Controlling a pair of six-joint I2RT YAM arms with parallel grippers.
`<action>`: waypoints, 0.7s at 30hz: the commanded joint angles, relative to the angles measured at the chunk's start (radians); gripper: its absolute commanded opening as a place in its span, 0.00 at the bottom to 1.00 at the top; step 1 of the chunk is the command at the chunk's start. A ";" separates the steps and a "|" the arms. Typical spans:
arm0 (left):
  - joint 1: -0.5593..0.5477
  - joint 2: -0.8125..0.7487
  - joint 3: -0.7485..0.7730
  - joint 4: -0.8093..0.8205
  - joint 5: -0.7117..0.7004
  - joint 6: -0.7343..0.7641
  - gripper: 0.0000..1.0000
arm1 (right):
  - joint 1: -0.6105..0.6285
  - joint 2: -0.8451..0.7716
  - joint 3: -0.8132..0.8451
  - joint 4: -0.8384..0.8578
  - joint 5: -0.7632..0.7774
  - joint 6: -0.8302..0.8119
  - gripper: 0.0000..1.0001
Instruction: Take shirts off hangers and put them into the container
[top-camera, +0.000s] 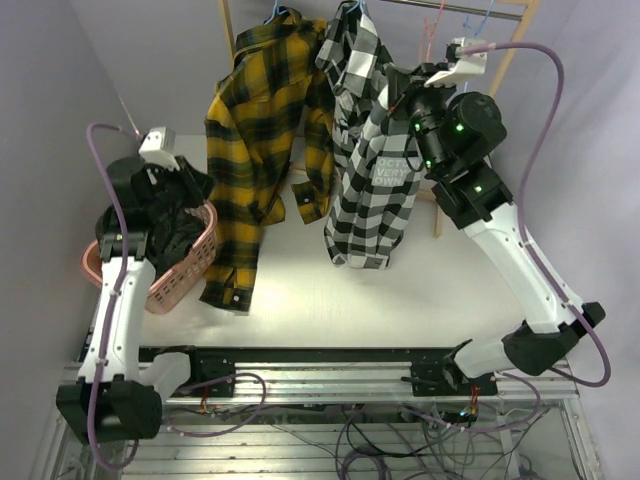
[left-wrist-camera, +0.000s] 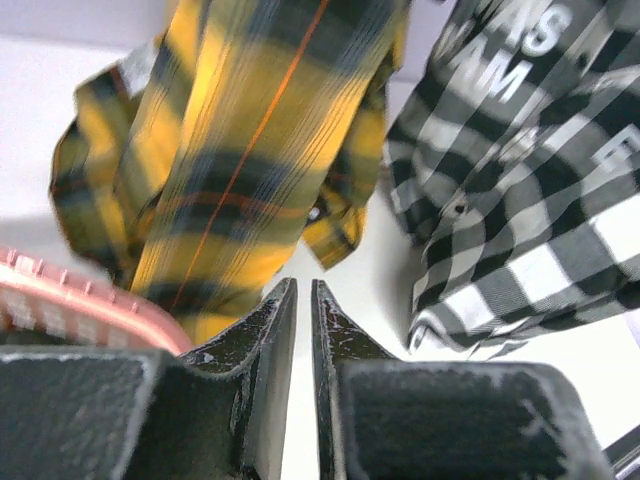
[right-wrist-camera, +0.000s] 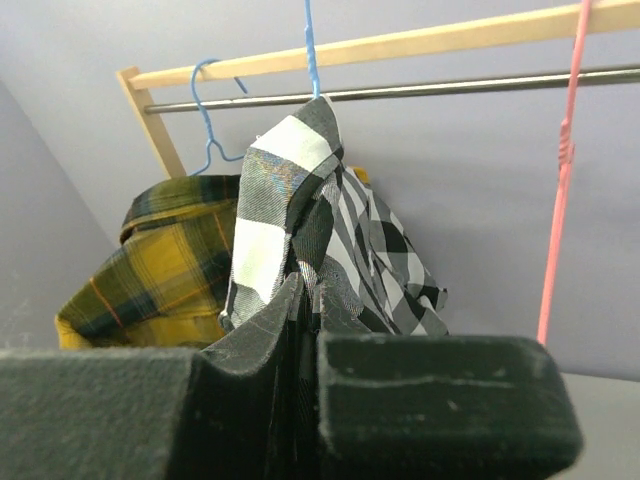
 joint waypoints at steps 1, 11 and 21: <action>-0.046 0.078 0.159 0.121 0.105 -0.018 0.23 | -0.004 -0.087 0.077 -0.050 -0.042 0.012 0.00; -0.216 0.286 0.494 0.028 0.069 0.096 0.27 | -0.004 -0.357 -0.062 -0.186 -0.116 0.115 0.00; -0.482 0.379 0.636 -0.048 -0.046 0.243 0.32 | -0.003 -0.691 -0.275 -0.367 -0.277 0.285 0.00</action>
